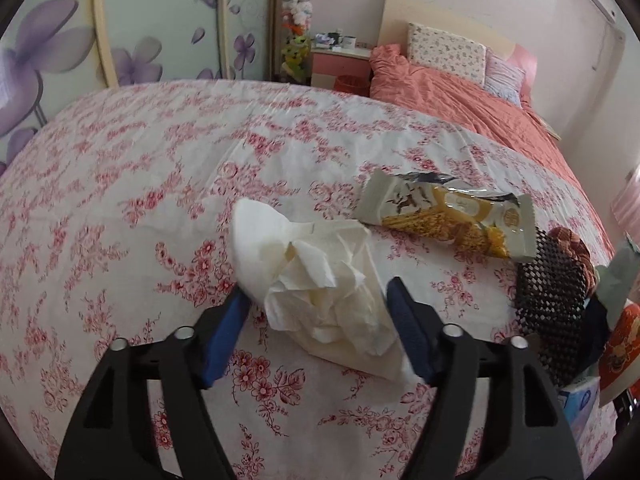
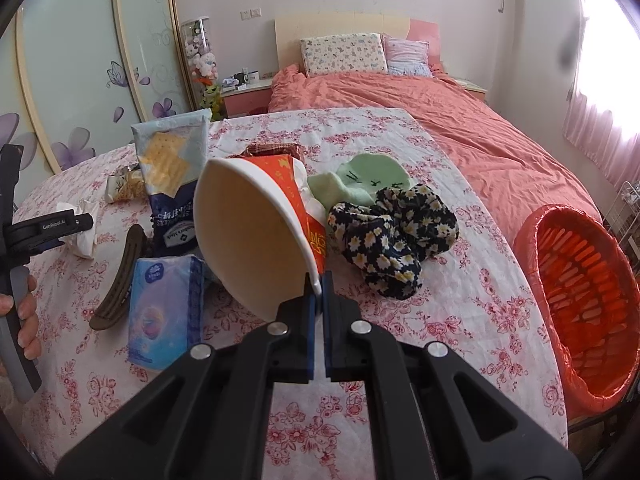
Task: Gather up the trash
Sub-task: 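Lift the paper cup with the right gripper while the left gripper grasps the crumpled tissue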
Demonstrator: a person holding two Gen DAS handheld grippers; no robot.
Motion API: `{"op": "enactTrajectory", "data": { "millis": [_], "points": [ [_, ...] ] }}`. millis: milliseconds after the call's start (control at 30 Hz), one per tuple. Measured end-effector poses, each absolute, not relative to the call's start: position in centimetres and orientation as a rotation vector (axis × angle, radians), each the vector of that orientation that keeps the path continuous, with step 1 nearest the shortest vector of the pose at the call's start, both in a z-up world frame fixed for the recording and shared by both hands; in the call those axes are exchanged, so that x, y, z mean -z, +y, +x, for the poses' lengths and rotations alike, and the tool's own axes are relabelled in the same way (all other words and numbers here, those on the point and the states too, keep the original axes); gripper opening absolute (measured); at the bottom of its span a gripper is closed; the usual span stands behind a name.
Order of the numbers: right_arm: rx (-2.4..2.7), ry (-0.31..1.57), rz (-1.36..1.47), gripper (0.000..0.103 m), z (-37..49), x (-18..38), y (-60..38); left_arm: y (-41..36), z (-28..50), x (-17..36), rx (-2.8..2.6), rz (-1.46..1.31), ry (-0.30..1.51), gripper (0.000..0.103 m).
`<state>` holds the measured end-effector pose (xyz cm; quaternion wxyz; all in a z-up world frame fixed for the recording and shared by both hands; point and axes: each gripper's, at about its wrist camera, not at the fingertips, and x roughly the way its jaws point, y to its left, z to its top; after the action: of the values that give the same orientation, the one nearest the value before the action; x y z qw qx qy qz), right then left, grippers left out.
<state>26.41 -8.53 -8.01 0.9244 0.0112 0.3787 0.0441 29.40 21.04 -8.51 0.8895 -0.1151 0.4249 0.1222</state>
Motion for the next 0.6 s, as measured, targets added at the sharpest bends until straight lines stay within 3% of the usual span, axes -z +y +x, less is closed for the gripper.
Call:
{"op": "enactTrajectory", "data": {
  "millis": [67,167,233,267,367,600],
  "points": [
    [-0.091,0.779,0.021,0.004,26.6,8.0,-8.5,21.4,29.8,8.9,-0.273,-0.253,0.896,0.088],
    [-0.094,0.780,0.011,0.004,26.9,8.2,-8.5,21.1,30.4,9.4,-0.296,-0.213,0.900,0.089],
    [-0.097,0.783,0.006,0.004,27.2,8.4,-8.4,20.7,30.6,9.4,-0.304,-0.174,0.894,0.083],
    [-0.099,0.786,0.003,0.004,27.4,8.5,-8.4,20.6,30.4,9.3,-0.296,-0.170,0.887,0.074],
    [-0.108,0.795,0.015,0.004,27.8,8.6,-8.5,20.5,30.3,9.2,-0.273,-0.162,0.878,0.065],
    [-0.113,0.792,0.016,0.004,27.8,8.6,-8.5,20.3,29.9,8.9,-0.244,-0.137,0.858,0.061]
  ]
}}
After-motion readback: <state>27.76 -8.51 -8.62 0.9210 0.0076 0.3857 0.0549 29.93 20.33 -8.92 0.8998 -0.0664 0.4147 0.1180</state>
